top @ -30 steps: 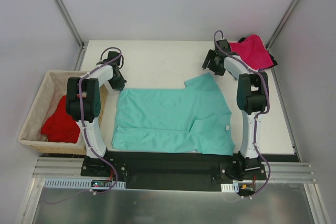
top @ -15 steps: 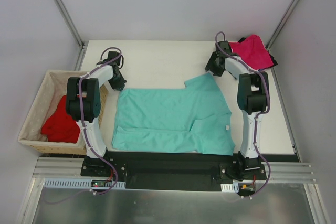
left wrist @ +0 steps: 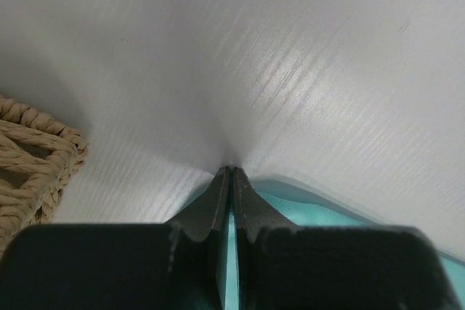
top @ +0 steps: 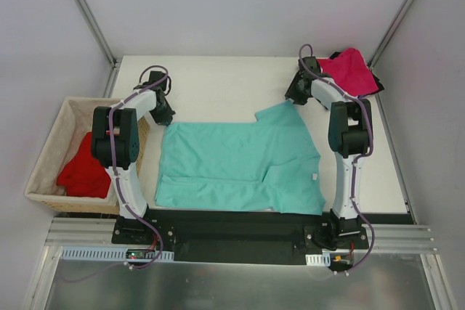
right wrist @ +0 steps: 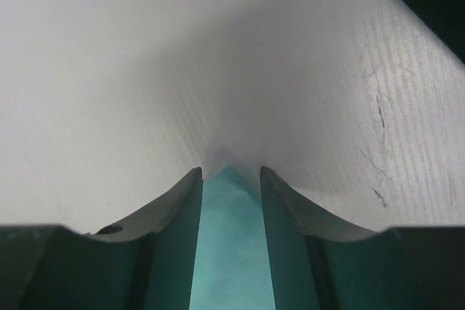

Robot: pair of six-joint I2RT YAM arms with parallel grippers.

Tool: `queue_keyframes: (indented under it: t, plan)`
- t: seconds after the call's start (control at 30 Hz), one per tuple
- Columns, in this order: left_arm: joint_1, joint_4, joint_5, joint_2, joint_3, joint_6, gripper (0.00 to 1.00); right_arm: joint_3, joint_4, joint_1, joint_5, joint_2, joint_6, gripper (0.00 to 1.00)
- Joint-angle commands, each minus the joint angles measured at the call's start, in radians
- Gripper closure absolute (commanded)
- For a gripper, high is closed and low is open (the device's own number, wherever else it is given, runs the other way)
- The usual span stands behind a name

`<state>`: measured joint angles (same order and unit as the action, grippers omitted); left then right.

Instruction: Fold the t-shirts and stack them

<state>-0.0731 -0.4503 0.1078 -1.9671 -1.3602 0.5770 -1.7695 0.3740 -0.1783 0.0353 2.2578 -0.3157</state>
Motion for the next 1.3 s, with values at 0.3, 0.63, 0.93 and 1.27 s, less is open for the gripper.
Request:
queue_keyframes:
  t: [0.3, 0.63, 0.93, 1.27]
  plan:
    - [-0.011, -0.059, 0.01, 0.037, 0.004, -0.005, 1.0, -0.05, 0.04, 0.005, -0.026, 0.055, -0.043, 0.64]
    - [-0.011, -0.06, 0.006, 0.03, 0.007, 0.003, 1.0, 0.022, 0.042, 0.005, -0.025, 0.026, -0.046, 0.66]
    - [-0.011, -0.06, 0.0, 0.03, 0.01, 0.007, 1.0, 0.074, 0.051, 0.01, -0.011, 0.0, -0.052, 0.69]
    - [-0.013, -0.06, -0.007, 0.031, 0.015, 0.015, 1.0, 0.099, 0.062, 0.013, -0.009, -0.014, -0.052, 0.73]
